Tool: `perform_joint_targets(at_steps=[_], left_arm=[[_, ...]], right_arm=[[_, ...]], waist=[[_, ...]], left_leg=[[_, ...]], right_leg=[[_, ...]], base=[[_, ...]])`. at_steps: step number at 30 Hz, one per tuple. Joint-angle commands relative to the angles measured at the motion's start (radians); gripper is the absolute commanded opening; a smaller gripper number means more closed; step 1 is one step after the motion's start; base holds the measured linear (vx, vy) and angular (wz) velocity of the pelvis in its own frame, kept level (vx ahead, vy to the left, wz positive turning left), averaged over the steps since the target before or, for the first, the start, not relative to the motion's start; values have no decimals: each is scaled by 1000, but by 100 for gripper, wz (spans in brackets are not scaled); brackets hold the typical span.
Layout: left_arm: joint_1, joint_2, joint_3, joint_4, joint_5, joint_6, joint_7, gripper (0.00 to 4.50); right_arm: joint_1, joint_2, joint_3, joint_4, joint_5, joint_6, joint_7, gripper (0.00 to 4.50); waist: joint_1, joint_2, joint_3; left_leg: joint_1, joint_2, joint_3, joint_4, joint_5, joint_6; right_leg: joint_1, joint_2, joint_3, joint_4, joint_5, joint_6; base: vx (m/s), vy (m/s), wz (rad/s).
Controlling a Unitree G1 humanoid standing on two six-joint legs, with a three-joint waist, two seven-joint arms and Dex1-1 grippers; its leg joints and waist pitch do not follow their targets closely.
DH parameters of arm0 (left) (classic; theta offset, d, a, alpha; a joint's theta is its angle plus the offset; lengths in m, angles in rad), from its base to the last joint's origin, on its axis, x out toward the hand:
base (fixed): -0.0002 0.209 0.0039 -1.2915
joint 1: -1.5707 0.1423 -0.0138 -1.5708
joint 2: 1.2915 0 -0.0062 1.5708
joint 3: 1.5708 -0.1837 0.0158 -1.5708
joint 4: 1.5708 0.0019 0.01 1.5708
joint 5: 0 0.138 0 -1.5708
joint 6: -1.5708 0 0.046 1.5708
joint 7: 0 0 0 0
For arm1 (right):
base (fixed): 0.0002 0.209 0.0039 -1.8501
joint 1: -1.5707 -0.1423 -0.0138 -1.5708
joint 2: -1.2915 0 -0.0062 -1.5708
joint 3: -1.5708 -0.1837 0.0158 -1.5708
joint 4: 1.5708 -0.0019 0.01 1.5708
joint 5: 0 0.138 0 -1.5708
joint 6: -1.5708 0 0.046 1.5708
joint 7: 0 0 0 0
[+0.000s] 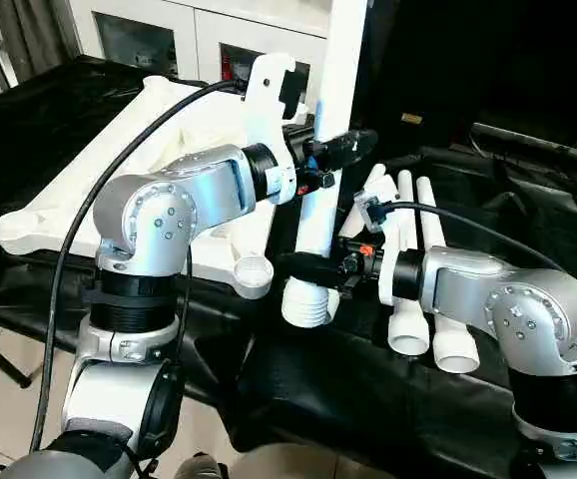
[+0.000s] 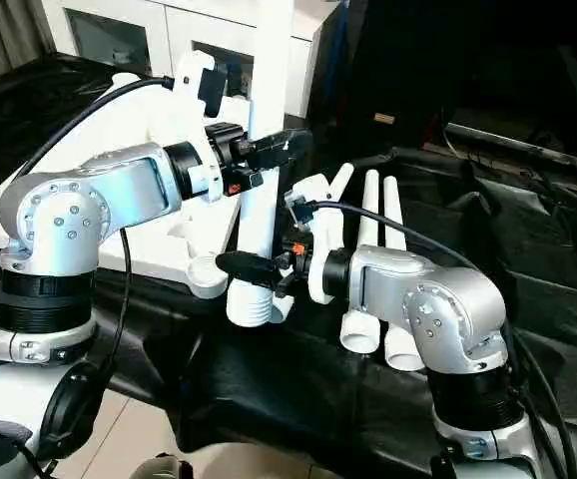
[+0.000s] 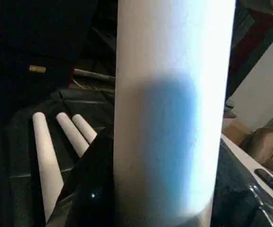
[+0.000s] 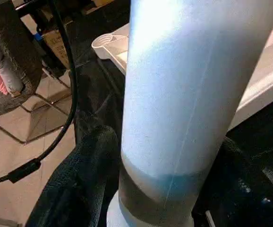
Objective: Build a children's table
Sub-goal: Insert table leg to table base
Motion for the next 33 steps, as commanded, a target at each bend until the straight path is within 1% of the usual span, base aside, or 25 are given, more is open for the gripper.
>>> perform_joint_targets(at_steps=[1, 2, 4, 6, 15, 19, 20, 21, 24, 25, 27, 33], left_arm=[[-26, -9, -7, -18, -5, 6, -8, 180], [-28, -11, -4, -16, -5, 5, -8, 180], [-30, -12, -3, -15, -4, 4, -9, 180], [-32, -13, 0, -12, -4, 3, -9, 180], [-38, -13, 10, -8, -6, 1, -9, 180], [-39, -12, 9, -7, -3, -2, -11, 180], [-39, -9, 6, -8, -1, -3, -15, 180], [-39, -9, 4, -8, 0, -4, -15, 180], [-39, -11, 3, -10, -1, -4, -17, 180], [-39, -11, 3, -10, -1, -4, -17, 180], [-39, -10, 0, -10, 0, -5, -20, 180], [-39, -10, 0, -9, 2, -5, -22, 180]], right_arm=[[-5, -5, -7, 1, 14, 16, 8, 244], [-5, -5, -7, 1, 14, 17, 9, 239], [-5, -5, -9, 1, 14, 19, 11, 212], [-5, -5, -10, 2, 16, 21, 12, 197], [-6, -1, -16, 10, 17, 19, 12, 189], [-7, -4, -10, 8, 6, 3, 13, 189], [-7, -7, -3, 6, -1, -13, 21, 245], [-7, -8, -1, 5, -2, -15, 22, 245], [-4, -8, 5, 2, -6, -7, 16, 277], [-4, -8, 6, 2, -7, -7, 15, 277], [-4, -8, 6, 4, -9, -5, 11, 297], [-6, -5, -1, 6, -6, -1, 15, 301]], waist=[[3, 1, -80], [3, 0, -80], [3, 1, -80], [4, 0, -79], [4, 0, -80], [4, 0, -80], [4, 2, -81], [4, 0, -81], [4, 0, -81], [4, 1, -81], [4, 1, -81], [4, 2, -80]], left_leg=[[32, 38, -18, -76, -187, -123], [32, 37, -17, -75, -184, -121], [32, 37, -17, -75, -187, -121], [32, 37, -17, -75, -190, -119], [32, 38, -18, -75, -184, -118], [32, 38, -17, -75, -181, -119], [32, 38, -17, -74, -180, -120], [33, 37, -17, -74, -175, -120], [32, 37, -17, -74, -175, -115], [33, 37, -17, -74, -177, -116], [33, 38, -17, -74, -182, -117], [33, 37, -17, -74, -186, -117]], right_leg=[[35, -53, 41, -69, -132, -104], [35, -53, 41, -68, -128, -105], [35, -53, 41, -69, -133, -105], [35, -54, 41, -70, -141, -104], [35, -53, 40, -69, -141, -103], [35, -53, 40, -68, -134, -104], [36, -53, 40, -68, -129, -105], [36, -53, 40, -67, -121, -106], [37, -53, 41, -66, -121, -109], [36, -53, 41, -67, -123, -110], [36, -53, 41, -67, -130, -111], [36, -53, 41, -68, -130, -111]], base=[[0, 0, 0], [0, 0, 0], [0, 0, 0], [0, 0, 0], [0, 0, 0], [0, 0, 0], [0, 0, 0], [0, 0, 0], [0, 0, 0], [0, 0, 0], [0, 0, 0], [0, 0, 0]])
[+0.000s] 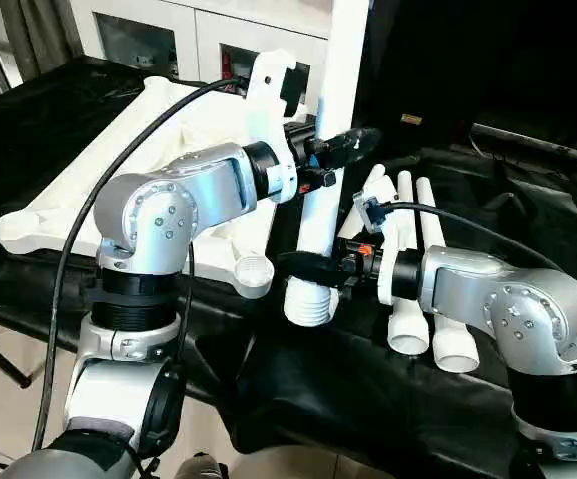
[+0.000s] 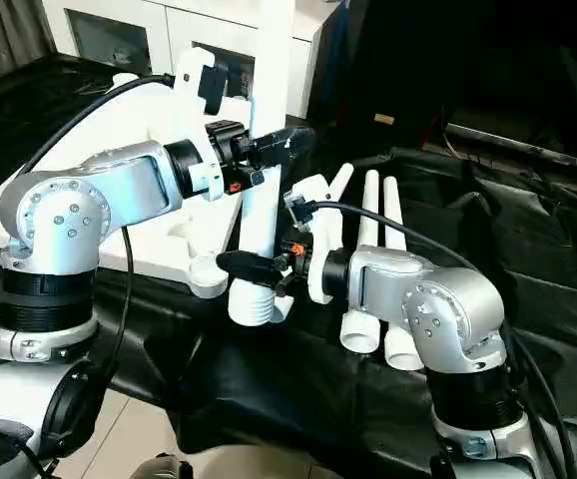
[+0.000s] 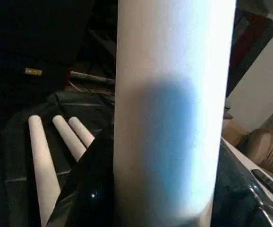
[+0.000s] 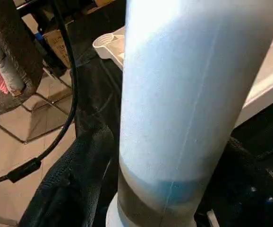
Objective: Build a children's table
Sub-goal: Insert table leg to table base
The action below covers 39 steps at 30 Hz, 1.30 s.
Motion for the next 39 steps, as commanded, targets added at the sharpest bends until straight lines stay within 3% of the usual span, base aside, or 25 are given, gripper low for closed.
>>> perform_joint_targets(at_steps=[1, 7, 8, 13, 14, 24, 27, 30, 32, 33, 35, 36, 39], left_arm=[[-33, -6, -5, -11, 0, -4, -10, 180], [-34, -7, -3, -17, -4, 0, -12, 180], [-34, -7, -3, -17, -4, 0, -12, 180], [-36, -4, -2, -14, -4, 0, -16, 180], [-36, -4, -3, -14, -4, 0, -17, 180], [-39, -3, -1, -6, 6, -9, -16, 180], [-41, -20, 25, 16, -4, -9, 2, 250], [-39, -51, 70, 26, -39, -12, 17, 261], [-38, -72, 101, 38, -31, -62, 50, 285], [-35, -82, 119, 48, -33, -82, 63, 285], [-24, -96, 141, 51, -39, -119, 67, 292], [-18, -106, 154, 46, -54, -129, 66, 292], [-2, -154, 211, 28, -113, -153, 63, 292]], right_arm=[[-6, -5, -6, -2, 5, 14, 2, 301], [-5, 0, -9, -1, 12, 20, 0, 301], [-5, 1, -10, 0, 14, 21, -1, 274], [-8, 9, -21, 8, 15, 21, -7, 254], [-8, 10, -24, 9, 16, 22, -6, 227], [-4, 10, -28, 5, 13, 21, -6, 189], [0, 10, -26, 4, 6, 6, -3, 189], [6, 25, -33, 3, -4, -36, -5, 189], [9, 58, -59, 6, -6, -87, -18, 189], [10, 80, -80, 6, 0, -111, -29, 189], [11, 113, -114, 1, 10, -140, -53, 189], [13, 124, -128, -4, 12, -152, -65, 189], [26, 162, -193, -18, 34, -192, -109, 189]], waist=[[3, 1, -80], [3, 4, -81], [3, 4, -81], [3, 5, -81], [3, 5, -81], [3, 6, -80], [3, 7, -80], [4, 7, -79], [4, 5, -79], [6, 13, -81], [5, 14, -81], [7, 25, -81], [5, 25, -81]], left_leg=[[33, 37, -17, -74, -187, -116], [34, 37, -18, -74, -190, -119], [33, 37, -18, -75, -189, -120], [34, 37, -18, -75, -196, -121], [33, 37, -17, -75, -196, -120], [34, 37, -19, -76, -219, -124], [34, 38, -19, -77, -228, -127], [32, 36, -20, -77, -238, -127], [32, 37, -20, -77, -244, -123], [32, 37, -22, -78, -249, -122], [33, 37, -23, -79, -261, -121], [35, 38, -24, -80, -262, -125], [35, 38, -23, -81, -282, -130]], right_leg=[[36, -53, 41, -70, -133, -110], [35, -53, 41, -69, -129, -113], [36, -52, 40, -68, -124, -113], [36, -52, 40, -69, -125, -117], [36, -53, 40, -68, -124, -117], [34, -53, 40, -73, -160, -108], [33, -53, 40, -74, -165, -110], [34, -55, 40, -76, -178, -112], [32, -56, 40, -78, -185, -114], [33, -58, 39, -77, -185, -118], [32, -56, 38, -78, -174, -123], [32, -55, 38, -75, -163, -124], [30, -55, 39, -76, -149, -135]], base=[[0, 0, 0], [0, 0, 0], [0, 0, 0], [0, 0, 0], [0, 0, 0], [0, 0, 0], [0, 0, 0], [0, 0, 0], [0, 0, 0], [0, 0, 0], [0, 0, 0], [0, 0, 0], [0, 0, 0]])
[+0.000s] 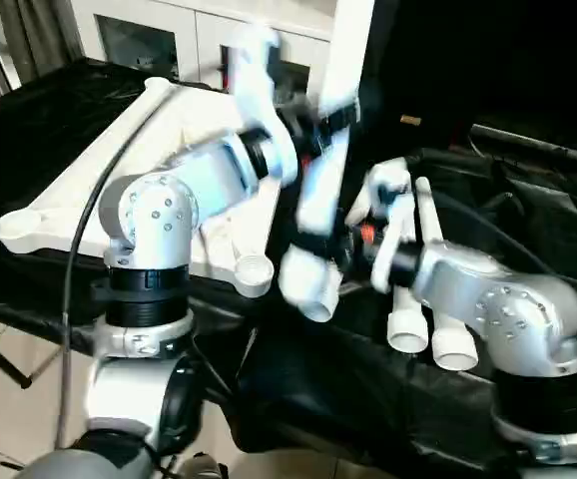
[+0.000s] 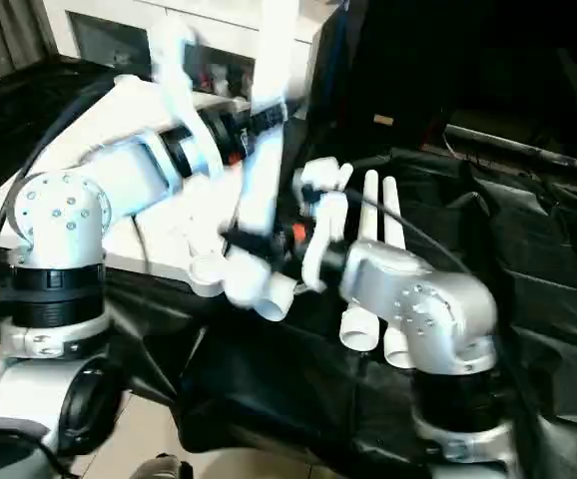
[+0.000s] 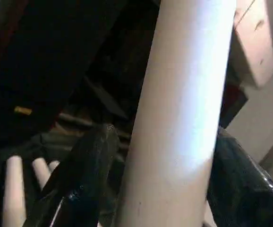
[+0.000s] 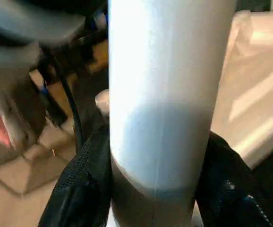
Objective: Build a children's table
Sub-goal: Insert table leg to table base
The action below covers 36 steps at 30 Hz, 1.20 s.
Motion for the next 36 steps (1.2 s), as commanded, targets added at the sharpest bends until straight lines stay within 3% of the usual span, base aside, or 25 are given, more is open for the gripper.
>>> perform_joint_targets(at_steps=[1, 5, 8, 10, 12, 13, 14, 15, 16, 17, 19, 20, 21, 22, 24, 27, 28, 29, 31, 32, 33, 34, 35, 36], left_arm=[[15, -18, 28, -11, -29, -21, 7, 292], [83, -35, 28, -71, -41, -77, -33, 292], [108, -18, -5, -104, -44, -68, -65, 292], [113, -11, -20, -114, -30, -74, -67, 292], [116, -1, -33, -118, 9, -105, -53, 292], [120, 15, -55, -119, 54, -138, -49, 292], [121, 46, -103, -104, 150, -188, -22, 292], [121, 53, -113, -100, 172, -198, -13, 292], [102, 77, -154, -56, 271, -228, 52, 292], [88, 86, -164, -27, 319, -247, 95, 292], [81, 91, -169, -10, 346, -258, 122, 292], [85, 113, -180, 2, 394, -297, 144, 292], [107, 138, -176, -9, 426, -333, 153, 292], [124, 145, -162, -25, 428, -335, 163, 292], [186, 156, -126, -89, 427, -327, 184, 292], [278, 174, -130, -164, 461, -336, 192, 292], [351, 182, -135, -213, 496, -374, 196, 292], [491, 203, -166, -283, 612, -457, 246, 292], [562, 208, -184, -303, 687, -512, 294, 292], [596, 207, -186, -309, 698, -530, 297, 292], [643, 222, -199, -306, 727, -562, 304, 292], [695, 241, -215, -301, 760, -598, 311, 292], [695, 241, -215, -301, 760, -598, 311, 292], [767, 255, -215, -282, 794, -644, 327, 292]], right_arm=[[8, -2, -75, -28, 27, -45, -29, 188], [44, 16, -140, -51, 34, -98, -48, 188], [60, 16, -133, -69, 36, -98, -47, 188], [67, 12, -123, -78, 33, -96, -48, 188], [77, -4, -109, -87, 23, -94, -53, 188], [84, -29, -92, -94, 5, -92, -47, 188], [109, -79, -37, -107, -45, -107, -17, 188], [114, -88, -27, -109, -54, -109, -11, 188], [133, -99, 4, -112, -78, -120, -2, 188], [137, -89, 6, -112, -77, -120, -7, 188], [141, -81, 6, -113, -76, -120, -11, 188], [147, -80, 20, -110, -110, -144, -28, 188], [158, -81, 31, -92, -182, -212, -68, 188], [165, -83, 32, -82, -222, -251, -94, 188], [189, -99, 30, -68, -316, -334, -159, 188], [231, -127, 34, -75, -398, -395, -221, 188], [263, -137, 29, -86, -443, -412, -265, 188], [320, -107, -29, -116, -443, -397, -326, 188], [351, -79, -73, -135, -432, -400, -349, 188], [367, -78, -83, -139, -449, -417, -364, 188], [388, -76, -92, -135, -475, -455, -378, 188], [412, -72, -101, -129, -505, -500, -393, 188], [412, -72, -101, -129, -505, -500, -393, 188], [439, -44, -142, -111, -533, -555, -446, 188]], waist=[[2, 20, -80], [6, 16, -79], [6, 17, -80], [3, 25, -79], [1, 22, -78], [2, 22, -76], [5, 21, -76], [8, 21, -75], [5, 19, -76], [4, 25, -76], [-2, 21, -77], [-3, 28, -78], [-5, 34, -78], [-9, 29, -77], [-12, 29, -80], [-15, 27, -79], [-14, 31, -78], [-15, 32, -79], [-18, 33, -78], [-14, 31, -82], [-9, 32, -79], [-3, 28, -71], [6, 23, -67], [11, 35, -64]], left_leg=[[35, 38, -23, -81, -288, -125], [35, 38, -22, -85, -301, -119], [36, 38, -23, -85, -296, -117], [38, 39, -24, -86, -301, -122], [39, 40, -24, -87, -318, -127], [39, 40, -26, -89, -327, -127], [39, 41, -27, -90, -326, -130], [40, 43, -27, -90, -329, -132], [37, 42, -29, -92, -329, -135], [37, 39, -30, -92, -340, -138], [37, 38, -33, -90, -359, -136], [38, 39, -35, -90, -356, -136], [40, 41, -34, -89, -355, -141], [37, 41, -33, -90, -353, -150], [36, 43, -32, -90, -323, -155], [39, 41, -24, -86, -302, -140], [37, 43, -25, -88, -301, -132], [35, 47, -26, -91, -297, -116], [36, 39, -20, -88, -330, -94], [32, 32, -14, -82, -324, -61], [29, 32, -13, -83, -322, -43], [17, 28, -9, -76, -330, 2], [17, 30, -13, -54, -322, 39], [15, 33, -22, -44, -307, 53]], right_leg=[[29, -56, 38, -76, -156, -138], [31, -53, 39, -80, -174, -110], [30, -53, 39, -82, -195, -92], [27, -50, 38, -81, -190, -89], [27, -50, 39, -83, -197, -83], [27, -50, 39, -88, -213, -69], [29, -50, 40, -90, -221, -47], [28, -50, 41, -94, -228, -28], [30, -50, 42, -91, -234, -15], [27, -50, 42, -94, -251, -5], [26, -53, 39, -94, -282, -15], [24, -54, 39, -93, -276, -32], [21, -53, 40, -93, -265, -39], [21, -53, 39, -93, -253, -47], [24, -52, 39, -83, -196, -76], [24, -46, 41, -80, -149, -97], [27, -47, 41, -83, -152, -93], [31, -47, 41, -87, -141, -78], [24, -45, 45, -91, -187, -63], [28, -58, 51, -96, -214, -65], [28, -65, 54, -103, -239, -68], [32, -97, 68, -128, -335, -53], [34, -138, 92, -149, -451, -32], [35, -159, 104, -158, -498, -31]], base=[[0, 0, 0], [0, 0, 0], [0, 0, 0], [0, 0, 0], [0, 0, 0], [0, 0, 0], [0, 0, 0], [0, 0, 0], [0, 0, 0], [0, 0, 0], [0, 0, 0], [0, 0, 0], [0, 0, 0], [0, 0, 0], [0, 0, 0], [0, 0, 0], [0, 0, 0], [0, 0, 0], [0, 0, 0], [0, 0, 0], [0, 0, 0], [0, 0, 0], [0, 0, 0], [-7, 57, -4]])
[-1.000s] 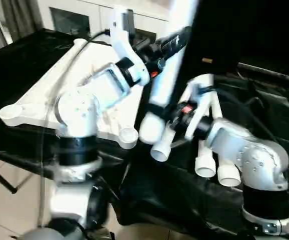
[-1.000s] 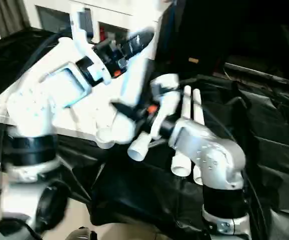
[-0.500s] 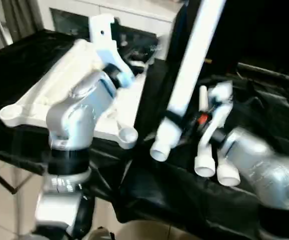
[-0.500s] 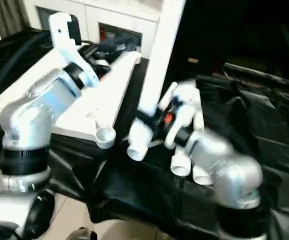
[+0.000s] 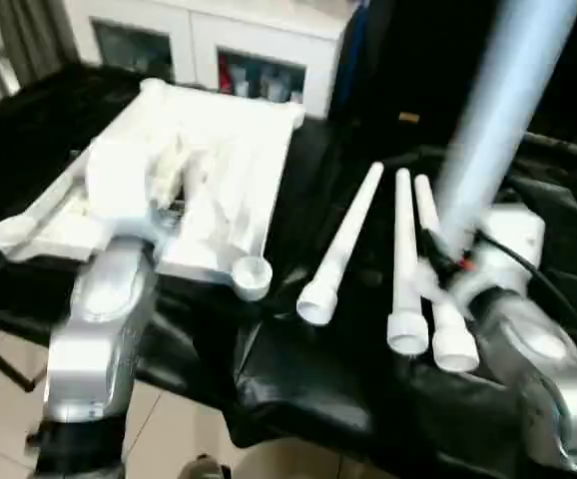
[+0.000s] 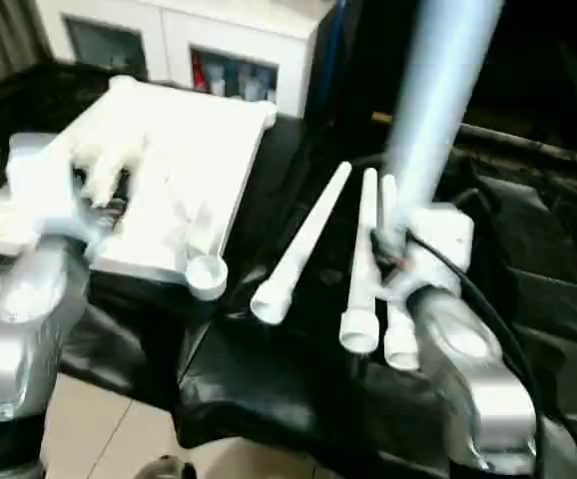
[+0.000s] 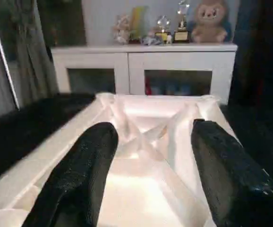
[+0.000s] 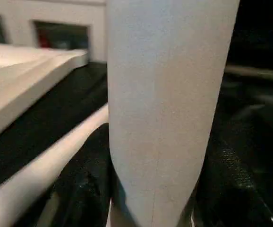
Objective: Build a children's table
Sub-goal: Insert table leg to table base
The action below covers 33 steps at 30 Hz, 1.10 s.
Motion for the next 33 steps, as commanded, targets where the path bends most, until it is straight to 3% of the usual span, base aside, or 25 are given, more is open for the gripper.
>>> perform_joint_targets(at_steps=[1, 2, 4, 5, 6, 7, 8, 10, 11, 12, 13, 14, 15, 16, 19, 21, 22, 23, 24, 26, 27, 28, 29, 31, 33], left_arm=[[54, 8, 0, 20, 41, -43, 26, 292], [66, 3, 10, 30, 42, -47, 33, 292], [76, 8, 15, 46, 61, -65, 38, 292], [79, 15, 10, 48, 73, -75, 35, 292], [71, 21, 5, 48, 84, -80, 26, 292], [68, 21, 5, 47, 86, -80, 24, 292], [42, 26, 1, 55, 91, -90, 16, 292], [30, 29, -1, 62, 96, -97, 16, 292], [18, 32, -3, 72, 99, -108, 17, 292], [8, 33, -3, 78, 102, -113, 17, 292], [0, 35, -3, 82, 103, -114, 17, 292], [-8, 37, -1, 85, 106, -118, 15, 292], [-10, 39, 2, 85, 106, -117, 13, 292], [-10, 41, 7, 84, 105, -118, 13, 292], [-11, 42, 20, 88, 110, -123, 14, 292], [-17, 37, 25, 92, 119, -120, 25, 292], [-20, 38, 20, 86, 132, -105, 30, 292], [-20, 42, 11, 85, 152, -102, 39, 292], [-19, 39, 7, 85, 155, -99, 41, 292], [-17, 26, 3, 82, 148, -88, 43, 292], [-14, 11, 3, 80, 140, -83, 50, 292], [-10, -7, 5, 75, 131, -76, 58, 292], [-2, -32, 1, 66, 123, -79, 70, 292], [-1, -56, 4, 63, 114, -61, 77, 292], [-3, -66, -2, 67, 119, -65, 74, 292]], right_arm=[[19, 31, -65, 2, -31, -72, -70, 188], [26, 43, -78, 10, -25, -88, -83, 188], [45, 42, -62, 12, -25, -103, -72, 188], [54, 40, -52, 9, -23, -105, -60, 188], [62, 46, -41, 1, -11, -100, -42, 188], [63, 48, -40, -1, -8, -99, -39, 188], [58, 56, -27, -1, -1, -92, -26, 188], [53, 58, -18, 4, -4, -95, -22, 188], [45, 62, -6, 12, -10, -101, -15, 188], [37, 70, 4, 17, -4, -101, -5, 188], [27, 77, 11, 22, 1, -102, 2, 188], [10, 84, 25, 32, 13, -91, 10, 188], [2, 85, 36, 39, 17, -88, 18, 188], [-4, 86, 47, 44, 16, -91, 25, 188], [-16, 84, 78, 66, 11, -90, 51, 188], [-22, 79, 100, 80, 7, -78, 78, 188], [-26, 82, 105, 87, 11, -74, 88, 188], [-30, 82, 109, 92, 8, -75, 93, 188], [-33, 79, 115, 96, 1, -78, 95, 188], [-38, 74, 123, 103, -3, -81, 101, 188], [-40, 73, 125, 106, -2, -80, 104, 188], [-42, 73, 126, 108, -1, -80, 105, 188], [-44, 75, 121, 107, 4, -77, 103, 188], [-44, 69, 119, 111, -2, -78, 103, 188], [-43, 59, 114, 118, -6, -83, 114, 188]], waist=[[13, -2, -48], [18, 5, -47], [7, 21, -39], [-16, 32, -42], [-37, 39, -37], [-52, 48, -37], [-52, 56, -36], [-15, 49, -15], [2, 19, -25], [-12, -10, -32], [35, -18, -35], [22, -25, -48], [24, -40, -34], [23, -37, -30], [22, -11, -34], [-15, 36, -31], [-51, 70, -52], [-49, 87, -57], [-52, 103, -64], [-73, 105, -68], [-77, 100, -71], [-92, 91, -78], [-79, 100, -75], [-74, 94, -76], [-70, 72, -74]], left_leg=[[-2, 36, -39, -13, -265, 74], [28, 43, -40, 15, -283, 57], [64, 44, -30, 3, -350, 21], [144, 29, 11, -30, -564, -34], [149, 28, 22, -53, -635, -37], [121, 47, 72, -92, -726, -31], [76, 82, 106, -135, -805, -30], [19, 141, 156, -216, -903, -62], [56, 144, 173, -179, -819, -133], [82, 114, 149, -86, -742, -183], [43, 27, 19, 182, -458, -46], [-90, -103, -118, 228, -202, -17], [-77, -96, -116, 200, -179, -26], [-33, -106, -127, 184, -189, -12], [26, -97, -126, 84, -173, 33], [103, -57, -123, -41, -341, 100], [97, -6, -152, -107, -568, 145], [42, 1, -184, -163, -673, 125], [64, -5, -198, -133, -637, 101], [81, 30, -249, -109, -531, -231], [86, 50, -264, -111, -480, -286], [104, 102, -311, -117, -325, -286], [87, 112, -302, -113, -162, -229], [62, 73, -253, -107, -47, -163], [48, 22, -219, -94, -132, -108]], right_leg=[[40, -199, 124, -154, -585, -30], [13, -195, 176, -167, -687, -23], [-20, -128, 181, -160, -711, -22], [-88, -12, 114, -116, -572, -18], [-104, 25, 73, -84, -502, -14], [-106, 51, 4, -12, -415, -37], [-66, 35, -48, 81, -339, -66], [19, -1, -92, 218, -266, -101], [17, -27, -27, 183, -402, -96], [-23, -79, 42, 67, -688, -58], [-26, -252, 267, -148, -1016, 22], [98, -169, 240, -83, -821, 59], [75, -137, 233, -88, -762, 89], [47, -98, 256, -90, -642, 18], [34, -6, 325, -133, -658, -62], [-33, 83, 254, -101, -573, -51], [-55, 102, 105, 59, -373, -89], [-28, 84, 19, 145, -149, -85], [-38, 71, -2, 121, -80, -92], [-13, 30, -5, 54, 67, -98], [-12, 26, 0, 55, 40, -88], [-23, 22, 8, 85, -58, -56], [-28, 25, 13, 107, -132, -13], [-13, 29, 13, 105, -118, -4], [15, -11, 44, 15, -19, -24]], base=[[-7, 57, -4], [-16, 108, -12], [-62, 159, -32], [-77, 177, -44], [-52, 162, -48], [-52, 162, -48], [-79, 171, -58], [-112, 149, -64], [-120, 82, -64], [-40, 42, -58], [-40, 42, -58], [60, 58, -86], [6, 101, -85], [6, 101, -85], [-65, 179, -49], [-66, 285, -53], [-86, 300, -58], [-117, 314, -47], [-68, 304, -10], [-49, 275, -7], [-29, 171, -13], [-29, 171, -13], [-44, 108, -5], [-61, 73, 2], [-64, -51, 1]])
